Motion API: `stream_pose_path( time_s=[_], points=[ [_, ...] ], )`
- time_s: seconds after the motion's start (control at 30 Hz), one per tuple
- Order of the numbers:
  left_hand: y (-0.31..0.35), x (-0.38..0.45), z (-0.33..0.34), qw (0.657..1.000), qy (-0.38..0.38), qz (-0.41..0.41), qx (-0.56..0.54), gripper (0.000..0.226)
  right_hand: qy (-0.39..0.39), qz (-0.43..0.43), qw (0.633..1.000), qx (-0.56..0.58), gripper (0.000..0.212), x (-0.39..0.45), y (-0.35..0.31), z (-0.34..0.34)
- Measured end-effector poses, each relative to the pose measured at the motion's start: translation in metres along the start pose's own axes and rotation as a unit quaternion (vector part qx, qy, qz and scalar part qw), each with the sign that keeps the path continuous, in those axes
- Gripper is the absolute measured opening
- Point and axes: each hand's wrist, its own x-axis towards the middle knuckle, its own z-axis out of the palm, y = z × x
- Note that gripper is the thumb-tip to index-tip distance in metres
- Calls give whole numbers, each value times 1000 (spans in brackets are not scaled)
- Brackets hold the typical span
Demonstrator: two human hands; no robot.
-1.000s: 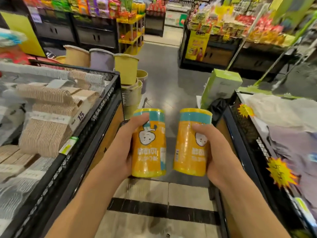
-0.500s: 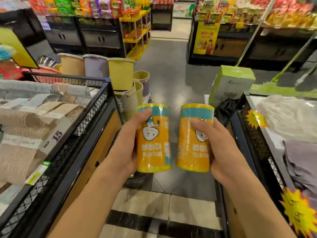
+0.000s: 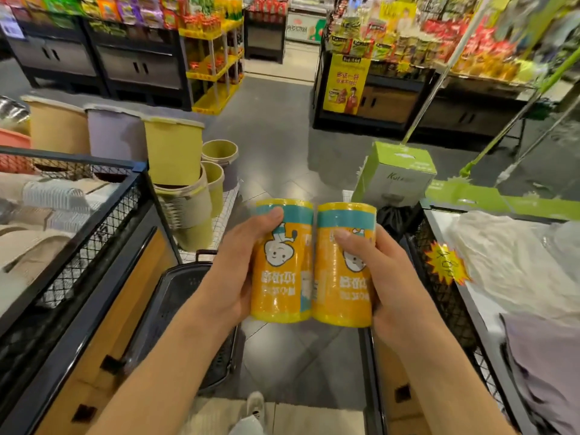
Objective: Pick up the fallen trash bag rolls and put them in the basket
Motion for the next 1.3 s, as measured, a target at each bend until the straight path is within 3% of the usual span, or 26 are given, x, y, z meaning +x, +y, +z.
stream_pose_path(
  time_s=[0.17, 0.5, 0.67, 0.83, 1.03, 1.13, 1.3],
  points=[
    [20, 67, -10, 999, -8, -4, -32, 43, 11, 1, 1000, -25, 50, 65, -21, 17],
    [51, 143, -68, 997, 43, 28, -53, 59, -74, 36, 991, -105, 53, 184, -21, 67],
    [60, 162, -103, 980, 171, 83, -58, 49, -186, 68, 971, -135, 46, 246, -10, 105],
    [64, 174, -120, 935, 320, 124, -87, 47, -320, 107, 929, -154, 44, 314, 8, 138],
    [55, 187, -118, 836, 504, 166, -141, 53, -458, 151, 860, -164, 37, 392, 19, 170],
    [45, 189, -116, 786, 566, 183, -168, 55, -499, 164, 832, -176, 36, 415, 28, 184],
    [34, 182, -115, 733, 627, 188, -185, 54, -569, 204, 770, -205, 42, 431, 50, 207]
  ],
)
